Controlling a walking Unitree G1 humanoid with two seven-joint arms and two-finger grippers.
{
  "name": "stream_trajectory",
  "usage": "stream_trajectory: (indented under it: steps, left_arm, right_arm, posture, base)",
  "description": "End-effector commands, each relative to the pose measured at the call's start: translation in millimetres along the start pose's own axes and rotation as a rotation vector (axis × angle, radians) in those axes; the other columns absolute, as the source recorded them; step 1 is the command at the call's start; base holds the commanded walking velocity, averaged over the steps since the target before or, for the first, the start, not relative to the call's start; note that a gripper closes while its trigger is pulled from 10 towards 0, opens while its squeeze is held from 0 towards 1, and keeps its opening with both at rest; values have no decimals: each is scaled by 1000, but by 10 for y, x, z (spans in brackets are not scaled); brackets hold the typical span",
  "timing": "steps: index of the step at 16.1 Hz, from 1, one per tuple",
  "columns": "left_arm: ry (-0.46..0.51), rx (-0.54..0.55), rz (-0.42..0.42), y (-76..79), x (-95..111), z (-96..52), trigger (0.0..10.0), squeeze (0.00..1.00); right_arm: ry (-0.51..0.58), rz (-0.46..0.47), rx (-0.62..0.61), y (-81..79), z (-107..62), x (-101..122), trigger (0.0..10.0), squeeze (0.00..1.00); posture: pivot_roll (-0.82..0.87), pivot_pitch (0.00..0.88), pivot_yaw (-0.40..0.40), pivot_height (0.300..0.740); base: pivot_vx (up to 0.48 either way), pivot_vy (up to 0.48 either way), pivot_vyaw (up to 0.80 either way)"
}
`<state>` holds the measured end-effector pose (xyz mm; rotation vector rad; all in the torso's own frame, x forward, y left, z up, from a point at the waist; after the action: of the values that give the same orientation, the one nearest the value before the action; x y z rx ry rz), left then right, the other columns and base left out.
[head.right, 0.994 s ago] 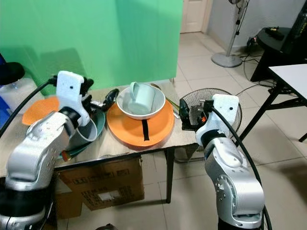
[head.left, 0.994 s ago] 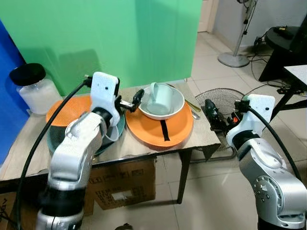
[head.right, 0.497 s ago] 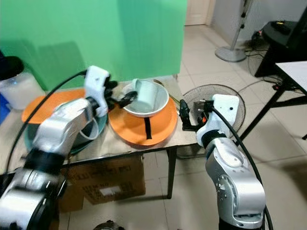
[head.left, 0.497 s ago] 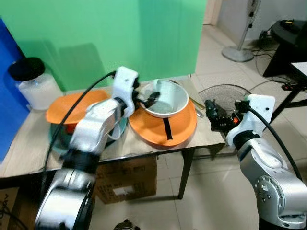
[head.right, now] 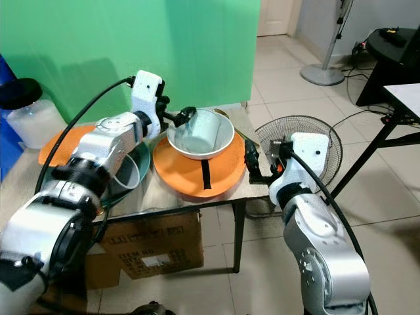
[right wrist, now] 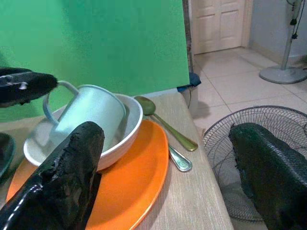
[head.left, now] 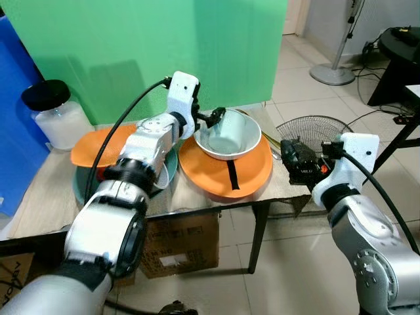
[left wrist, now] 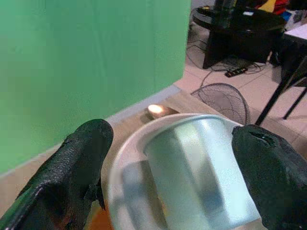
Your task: Setting the table
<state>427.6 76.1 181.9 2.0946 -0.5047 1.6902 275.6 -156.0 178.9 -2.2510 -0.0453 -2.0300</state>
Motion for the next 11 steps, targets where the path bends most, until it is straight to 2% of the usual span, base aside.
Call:
stream_trajectory:
  steps: [1,5,11]
  left_arm:
    - [6,-13,-6,25,38,23,0,0]
    - [-57,-28,-7,73,-25,68,0,0]
    - [-63,-31,-5,55,-45,66,0,0]
  right_arm:
    - [9,-4,16,-26,-24,42,10000,0]
    - [2,-10,10,-15,-41,40,10000,0]
    - [-7,-13,22,-35,-24,35,10000,0]
  posture:
    - [-25,0,108,740]
    - [-32,0,115,740]
    - [-27,0,110,740]
  base:
    - [0,0,0]
    - [0,0,0]
    - [0,0,0]
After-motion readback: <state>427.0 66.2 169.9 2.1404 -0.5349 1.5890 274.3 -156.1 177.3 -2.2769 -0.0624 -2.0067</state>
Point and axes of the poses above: a point about 5 cm out from each wrist's last joint towards the gripper, its own z axis pointing out of the wrist towards the gripper, its own x axis along the axis of the wrist's last joint, y = z × x, the point moved 3 cm from there along z, pointing out of the wrist towards the gripper, and after that the axes turned 3 degrees about -z, right-handed, at the moved point
